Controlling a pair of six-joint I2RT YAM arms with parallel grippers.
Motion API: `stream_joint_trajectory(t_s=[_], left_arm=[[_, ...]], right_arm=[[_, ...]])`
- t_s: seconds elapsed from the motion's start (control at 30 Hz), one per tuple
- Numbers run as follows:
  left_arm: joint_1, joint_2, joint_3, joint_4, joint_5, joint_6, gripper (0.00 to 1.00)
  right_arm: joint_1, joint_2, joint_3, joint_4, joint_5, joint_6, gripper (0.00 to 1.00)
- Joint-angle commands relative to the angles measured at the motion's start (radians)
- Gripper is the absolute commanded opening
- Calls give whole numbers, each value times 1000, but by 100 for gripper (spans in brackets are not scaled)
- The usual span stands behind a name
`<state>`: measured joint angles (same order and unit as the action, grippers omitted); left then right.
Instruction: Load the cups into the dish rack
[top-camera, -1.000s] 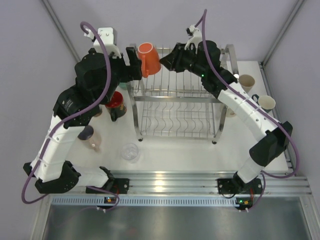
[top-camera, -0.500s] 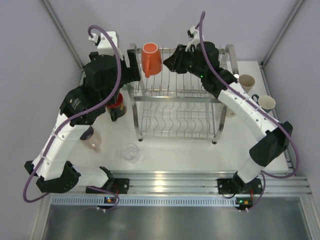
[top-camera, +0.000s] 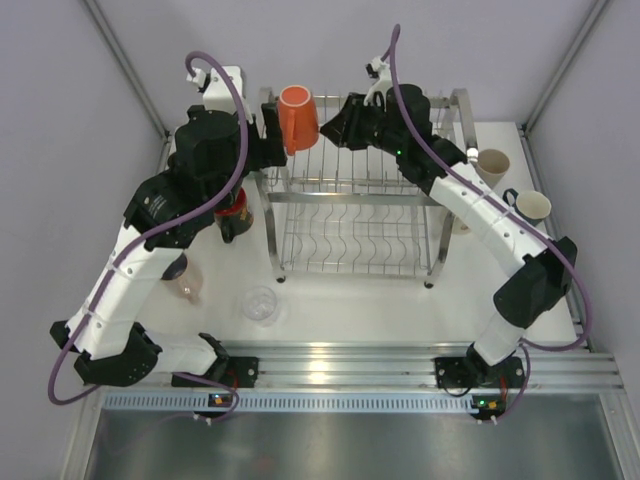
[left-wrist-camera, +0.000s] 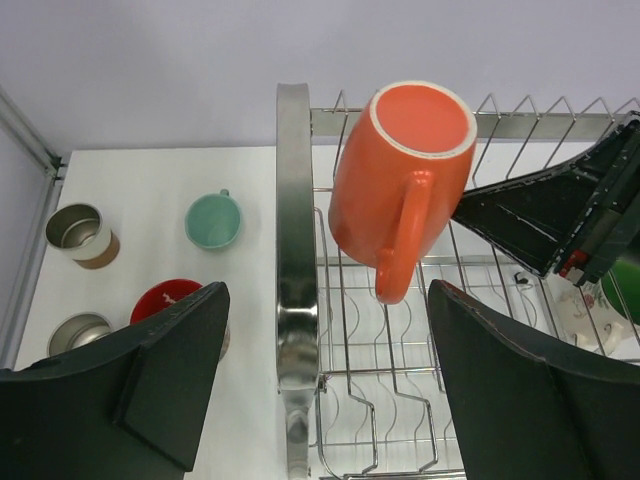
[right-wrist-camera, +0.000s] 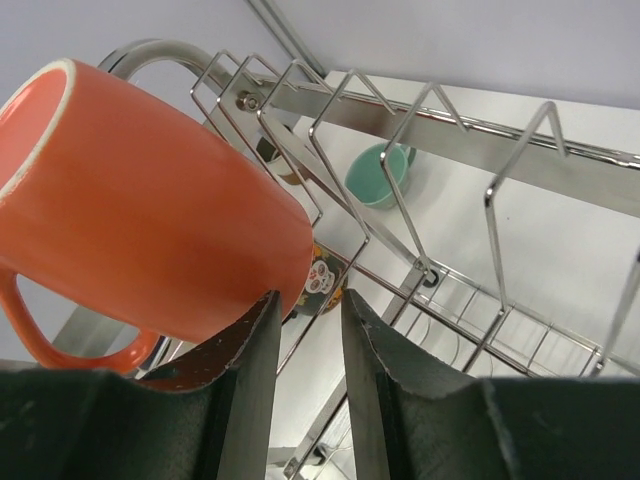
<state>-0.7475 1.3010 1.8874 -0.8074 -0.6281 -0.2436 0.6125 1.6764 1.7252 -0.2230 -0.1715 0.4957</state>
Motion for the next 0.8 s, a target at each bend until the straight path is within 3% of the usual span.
stream_joint_trajectory(t_s=[0.0,0.37,0.7,0.77], left_arm=[[7,7,-5,51,47,-13,86],[16,7,4,51,18,0,86],[19,-42,-22,51,-301,32,85],[30,-63,-54,50,-312,15,84]], right_arm=[[7,13,51,19,-29,7,32],[3,17,106,-32,-6,-37,32],[-14,-24,185,-140,75,-106,32],[-31,-59,177,-142,72,-108,32]])
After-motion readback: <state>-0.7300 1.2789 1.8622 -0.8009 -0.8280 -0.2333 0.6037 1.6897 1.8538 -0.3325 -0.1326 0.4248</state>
